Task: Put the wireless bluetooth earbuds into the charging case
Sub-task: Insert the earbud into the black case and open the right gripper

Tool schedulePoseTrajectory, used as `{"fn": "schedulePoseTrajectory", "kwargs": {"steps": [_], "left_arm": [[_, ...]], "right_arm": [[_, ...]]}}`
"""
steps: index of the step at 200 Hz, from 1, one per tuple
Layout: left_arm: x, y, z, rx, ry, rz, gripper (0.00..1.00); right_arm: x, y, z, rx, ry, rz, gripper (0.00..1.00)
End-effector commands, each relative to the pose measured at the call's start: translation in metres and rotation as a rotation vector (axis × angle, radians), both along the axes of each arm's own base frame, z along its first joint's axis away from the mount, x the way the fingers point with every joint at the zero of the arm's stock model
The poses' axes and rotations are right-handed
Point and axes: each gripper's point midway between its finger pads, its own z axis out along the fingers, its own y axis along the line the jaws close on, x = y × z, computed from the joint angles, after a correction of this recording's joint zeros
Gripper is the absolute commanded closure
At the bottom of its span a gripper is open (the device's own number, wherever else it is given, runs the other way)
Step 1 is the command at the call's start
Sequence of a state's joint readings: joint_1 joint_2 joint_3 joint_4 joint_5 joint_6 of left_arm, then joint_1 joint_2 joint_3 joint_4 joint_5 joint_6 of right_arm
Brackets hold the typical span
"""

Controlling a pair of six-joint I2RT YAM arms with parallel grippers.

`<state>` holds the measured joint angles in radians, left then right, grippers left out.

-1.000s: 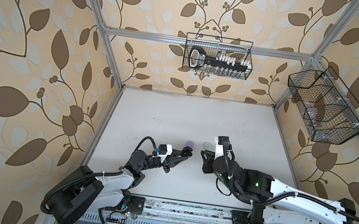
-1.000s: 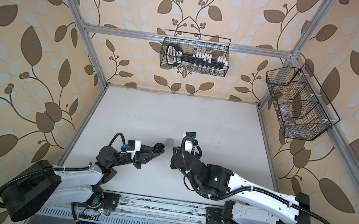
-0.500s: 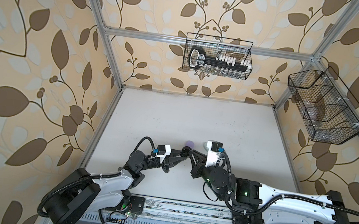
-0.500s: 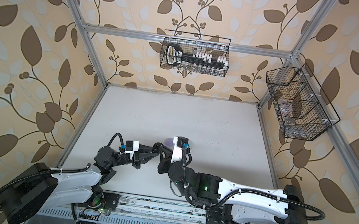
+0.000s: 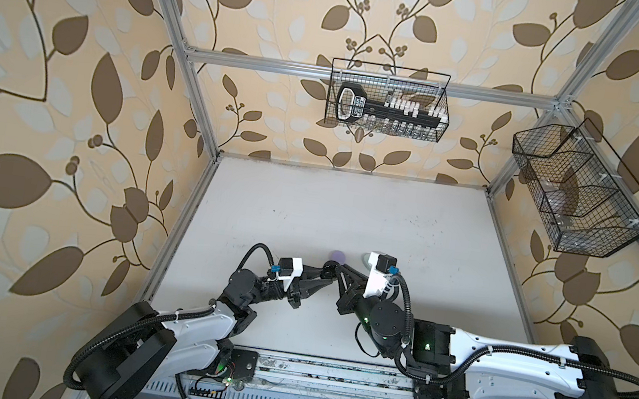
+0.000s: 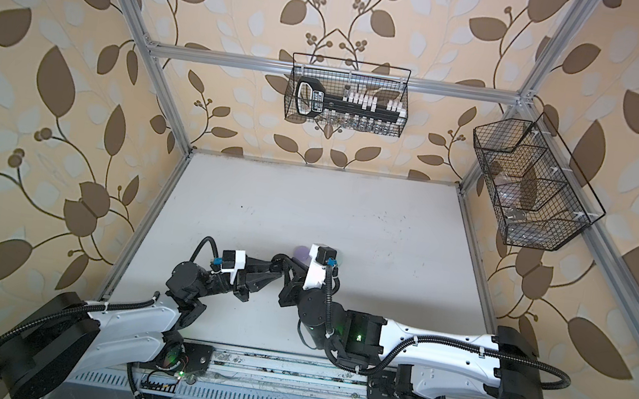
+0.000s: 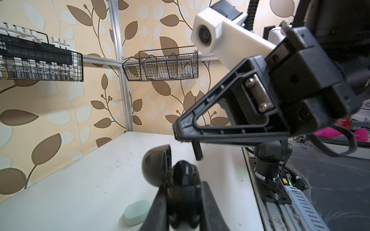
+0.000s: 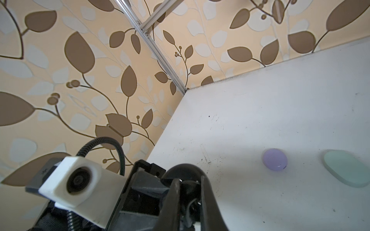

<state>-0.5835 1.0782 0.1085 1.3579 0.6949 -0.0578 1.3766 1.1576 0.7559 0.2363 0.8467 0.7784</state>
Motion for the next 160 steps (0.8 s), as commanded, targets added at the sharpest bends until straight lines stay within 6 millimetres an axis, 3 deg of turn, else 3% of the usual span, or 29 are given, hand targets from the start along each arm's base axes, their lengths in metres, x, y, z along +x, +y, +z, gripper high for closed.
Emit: {"fn": "schedulePoseTrajectory", "kwargs": {"steps": [1,93,160], "left_arm": [[-0.006,0.004,0.019,-0.056,-0.060,0.003,1.00],[-0.008,0.004,0.021,-0.059,-0.067,-0.003,1.00],[-0.008,0.005,0.021,-0.061,-0.068,0.000,1.00]], "right_arm": [[0.003,-0.004,-0.002,0.021,-0.009,-0.043,0.88],[0.009,0.000,-0.007,0.019,-0.004,-0.055,0.88],[0.008,0.013,-0.017,0.011,0.015,-0.030,0.89]]}}
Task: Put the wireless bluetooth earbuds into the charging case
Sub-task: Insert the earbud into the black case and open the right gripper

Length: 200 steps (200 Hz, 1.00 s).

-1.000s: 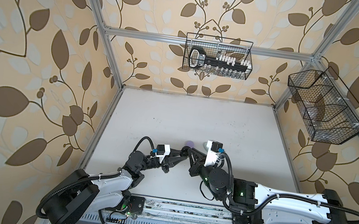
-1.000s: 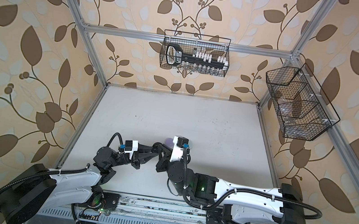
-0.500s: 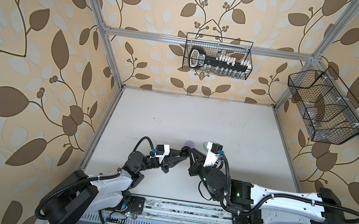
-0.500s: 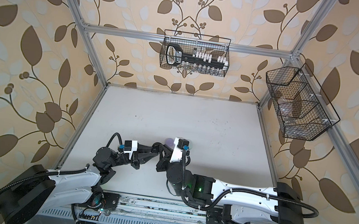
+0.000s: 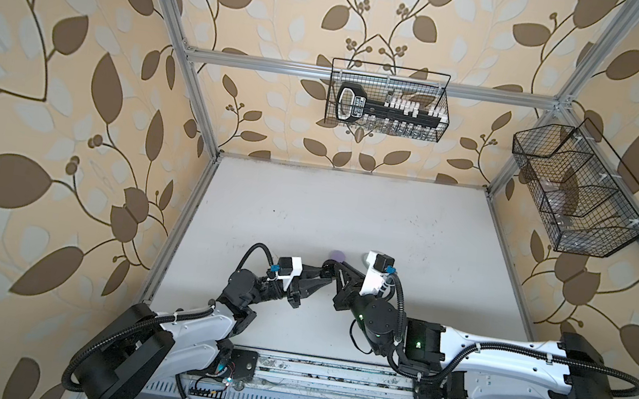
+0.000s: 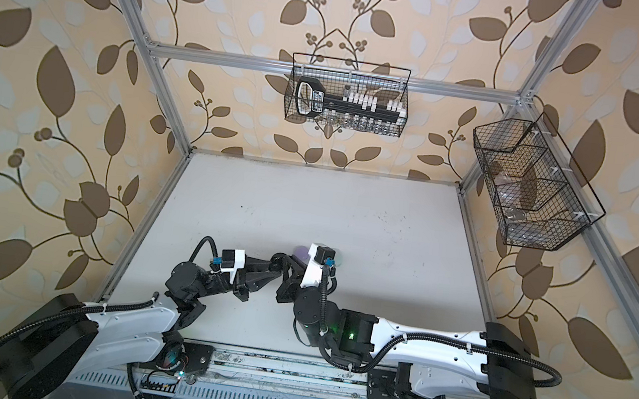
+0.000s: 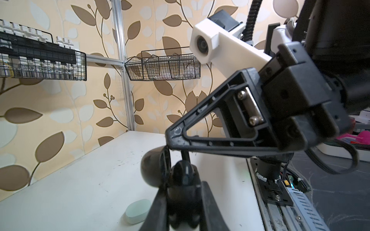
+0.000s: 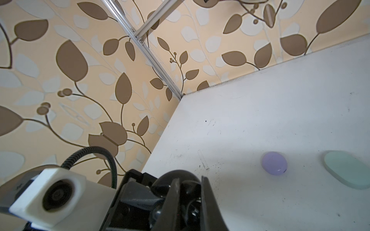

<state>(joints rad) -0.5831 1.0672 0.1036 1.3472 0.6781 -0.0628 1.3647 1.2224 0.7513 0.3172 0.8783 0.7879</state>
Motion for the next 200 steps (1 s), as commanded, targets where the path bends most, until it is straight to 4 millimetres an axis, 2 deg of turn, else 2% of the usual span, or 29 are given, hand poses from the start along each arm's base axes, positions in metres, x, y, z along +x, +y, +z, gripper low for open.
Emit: {"fn": "schedulePoseTrajectory", "kwargs": {"steps": [1,96,131,170,200], "left_arm": [[-0.010,0.003,0.022,-0.057,-0.080,-0.016,1.00],[-0.010,0.004,0.022,-0.059,-0.081,-0.012,1.00],[-0.010,0.005,0.023,-0.062,-0.084,-0.008,1.00],[-0.011,0.005,0.023,-0.062,-0.087,-0.008,1.00],[-0.011,0.005,0.023,-0.063,-0.087,-0.007,1.00]], "right_arm": [[-0.002,0.008,-0.009,-0.006,0.020,0.015,0.89],[-0.016,0.028,-0.023,0.038,0.062,0.076,0.90],[-0.017,0.028,-0.027,0.038,0.067,0.070,0.89],[-0.017,0.021,-0.021,0.029,0.058,0.061,0.62],[-0.017,0.003,-0.008,0.029,0.038,0.041,0.58]]}}
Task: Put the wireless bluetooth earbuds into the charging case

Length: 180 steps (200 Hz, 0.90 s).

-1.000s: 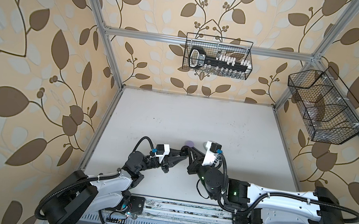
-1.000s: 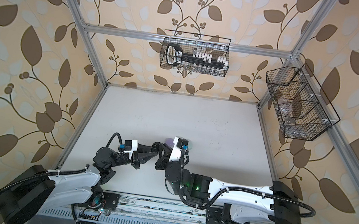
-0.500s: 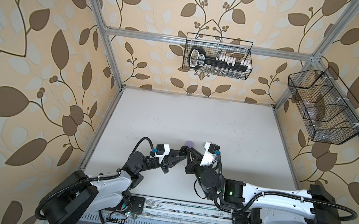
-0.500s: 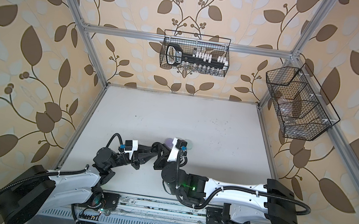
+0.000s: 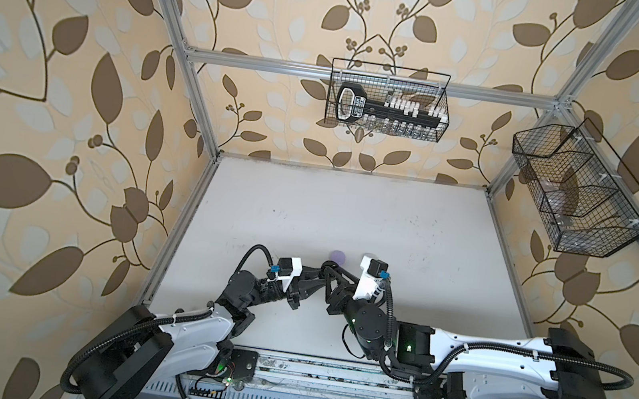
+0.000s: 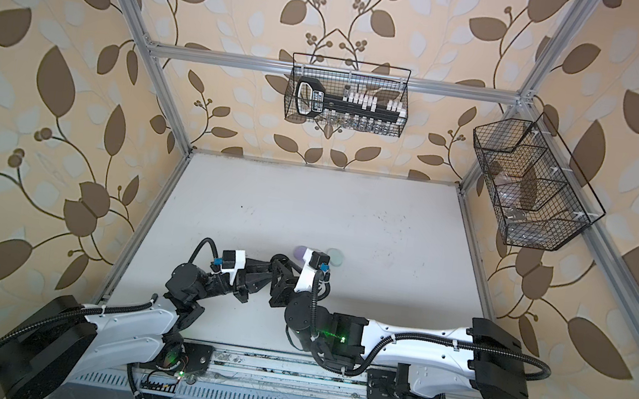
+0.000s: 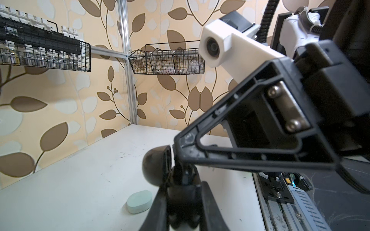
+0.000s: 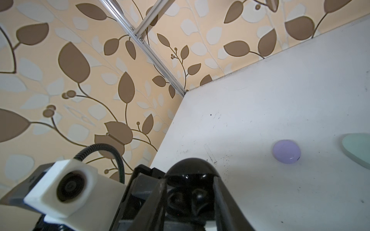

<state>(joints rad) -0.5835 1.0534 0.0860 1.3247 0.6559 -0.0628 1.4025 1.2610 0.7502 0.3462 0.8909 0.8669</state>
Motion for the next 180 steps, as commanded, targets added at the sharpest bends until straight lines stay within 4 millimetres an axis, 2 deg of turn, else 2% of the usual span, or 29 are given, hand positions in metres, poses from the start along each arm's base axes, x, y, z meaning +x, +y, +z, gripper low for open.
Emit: {"fn": "schedulePoseTrajectory", "kwargs": {"steps": [1,61,87,114,132,158,180], "left_arm": [[-0.013,0.003,0.030,-0.071,-0.113,-0.028,1.00],[-0.014,0.002,0.030,-0.068,-0.115,-0.038,1.00],[-0.018,-0.001,0.030,-0.060,-0.123,-0.069,1.00],[-0.021,-0.003,0.030,-0.054,-0.131,-0.094,1.00],[-0.022,-0.004,0.029,-0.049,-0.128,-0.103,1.00],[-0.022,-0.005,0.028,-0.046,-0.124,-0.112,1.00],[-0.021,-0.005,0.027,-0.044,-0.120,-0.108,1.00]], "right_arm": [[-0.007,-0.010,0.000,-0.030,0.000,0.026,0.58],[-0.004,-0.062,0.046,-0.055,-0.054,0.000,0.54],[0.017,-0.068,0.043,-0.108,-0.006,0.026,0.55],[0.041,-0.060,0.018,-0.115,0.086,0.113,0.57],[0.047,-0.042,0.000,-0.122,0.129,0.193,0.57],[0.047,-0.014,-0.013,-0.107,0.148,0.309,0.57],[0.042,0.004,-0.010,-0.070,0.128,0.386,0.57]]}}
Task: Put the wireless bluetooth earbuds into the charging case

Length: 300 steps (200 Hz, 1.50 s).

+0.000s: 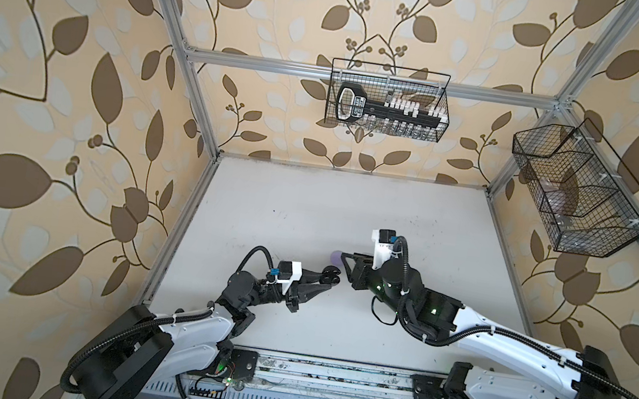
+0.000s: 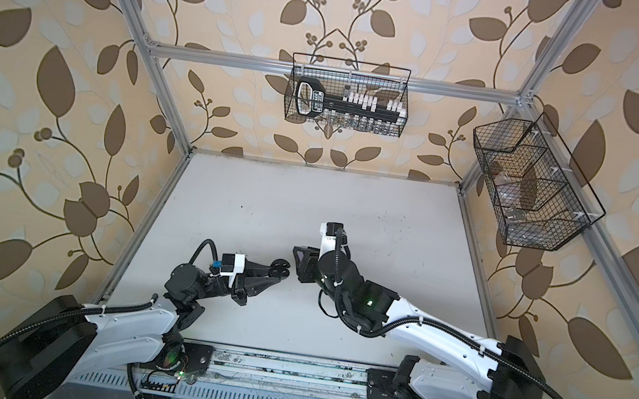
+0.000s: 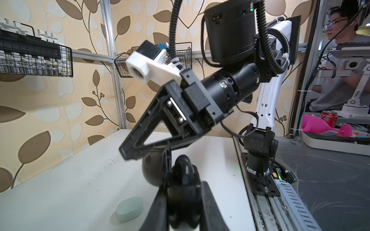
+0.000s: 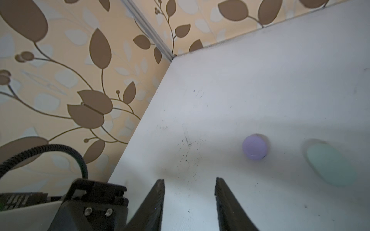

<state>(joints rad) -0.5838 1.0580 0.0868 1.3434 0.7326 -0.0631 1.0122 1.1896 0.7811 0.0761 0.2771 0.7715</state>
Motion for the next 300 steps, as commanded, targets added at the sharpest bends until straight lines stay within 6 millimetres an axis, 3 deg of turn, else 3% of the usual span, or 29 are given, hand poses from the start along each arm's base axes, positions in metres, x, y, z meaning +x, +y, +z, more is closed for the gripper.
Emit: {"fn": "schedulePoseTrajectory", "kwargs": {"steps": [1,52,116,193,209,227,246,265,280,300], "left_arm": [[-0.008,-0.002,0.027,-0.057,-0.094,-0.035,1.00],[-0.006,-0.002,0.026,-0.058,-0.085,-0.030,1.00],[-0.004,-0.003,0.025,-0.053,-0.070,-0.032,1.00],[0.007,-0.008,0.021,-0.027,0.005,-0.020,1.00],[0.021,-0.011,0.016,-0.005,0.076,0.020,1.00],[0.051,-0.015,0.005,0.034,0.229,0.109,1.00],[0.098,-0.009,-0.016,0.048,0.444,0.312,1.00],[0.141,0.007,-0.044,0.039,0.730,0.547,1.00],[0.151,-0.002,-0.061,0.120,0.867,0.567,1.00],[0.154,-0.020,-0.082,0.168,0.997,0.509,1.00]], "right_arm": [[-0.014,0.030,0.022,0.111,-0.024,0.161,0.57],[-0.037,0.043,0.045,0.202,-0.100,0.280,0.57],[-0.069,0.033,0.076,0.339,-0.218,0.412,0.54],[-0.059,-0.020,0.097,0.257,-0.316,0.278,0.52],[-0.043,-0.044,0.094,0.200,-0.302,0.146,0.48],[-0.015,-0.089,0.087,0.123,-0.270,-0.083,0.36],[0.014,-0.147,0.079,0.045,-0.239,-0.350,0.18],[0.034,-0.215,0.070,-0.027,-0.198,-0.669,0.08],[0.041,-0.255,0.057,-0.104,-0.223,-0.845,0.09],[0.050,-0.283,0.046,-0.327,-0.303,-0.909,0.07]]}}
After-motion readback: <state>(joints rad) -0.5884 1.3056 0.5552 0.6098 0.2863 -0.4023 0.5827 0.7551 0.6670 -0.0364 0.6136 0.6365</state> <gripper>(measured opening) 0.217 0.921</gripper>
